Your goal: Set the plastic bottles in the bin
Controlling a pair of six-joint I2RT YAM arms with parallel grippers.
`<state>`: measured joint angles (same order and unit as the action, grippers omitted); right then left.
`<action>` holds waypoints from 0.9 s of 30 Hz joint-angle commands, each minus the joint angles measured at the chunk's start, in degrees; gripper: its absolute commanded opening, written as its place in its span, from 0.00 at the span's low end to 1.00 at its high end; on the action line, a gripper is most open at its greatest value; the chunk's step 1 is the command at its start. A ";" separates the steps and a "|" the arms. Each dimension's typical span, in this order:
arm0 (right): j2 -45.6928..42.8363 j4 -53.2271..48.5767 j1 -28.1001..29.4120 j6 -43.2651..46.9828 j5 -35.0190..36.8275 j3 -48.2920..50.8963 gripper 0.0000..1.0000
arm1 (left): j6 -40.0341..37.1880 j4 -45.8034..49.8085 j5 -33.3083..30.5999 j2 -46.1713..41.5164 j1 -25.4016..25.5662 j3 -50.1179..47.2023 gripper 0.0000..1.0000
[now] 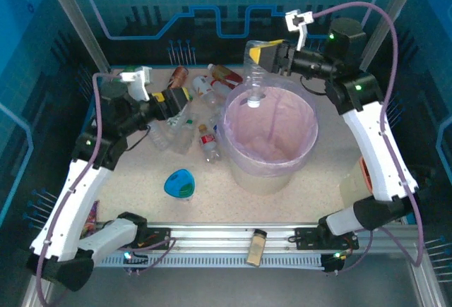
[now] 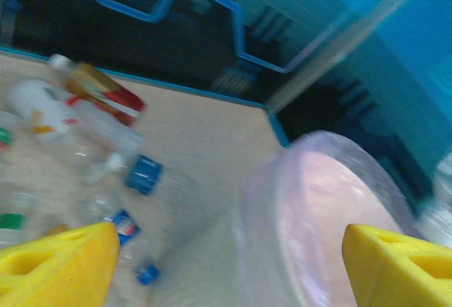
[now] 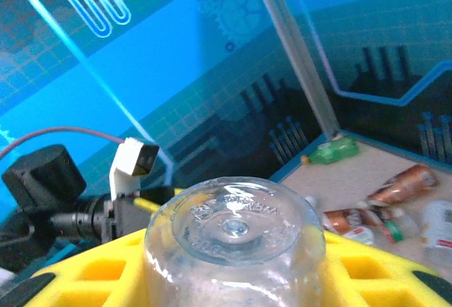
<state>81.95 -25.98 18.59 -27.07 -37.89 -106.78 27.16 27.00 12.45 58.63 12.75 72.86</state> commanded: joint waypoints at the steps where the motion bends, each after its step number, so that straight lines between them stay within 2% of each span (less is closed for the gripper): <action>1: -2.52 -13.59 -0.48 9.05 8.92 1.32 0.40 | -7.70 9.74 -5.72 4.40 -3.15 4.93 0.83; 6: -5.79 -24.06 0.63 15.64 21.82 7.45 0.38 | -13.88 12.59 -9.85 11.59 -7.75 9.76 0.85; 12: -6.21 -26.50 6.14 17.65 33.09 15.67 0.38 | -17.21 12.02 -11.06 18.97 -13.04 12.26 0.86; 24: -3.50 -19.82 12.91 14.94 36.86 30.39 0.35 | -19.66 10.38 -8.64 33.76 -23.22 18.02 0.89; 27: -2.38 -18.44 13.90 14.94 37.36 32.17 0.39 | -20.08 8.61 -9.60 37.59 -24.97 20.15 0.92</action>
<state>78.96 -47.44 31.24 -11.57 -1.87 -75.77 8.62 37.34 3.20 94.00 -10.61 89.80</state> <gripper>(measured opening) 0.417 0.914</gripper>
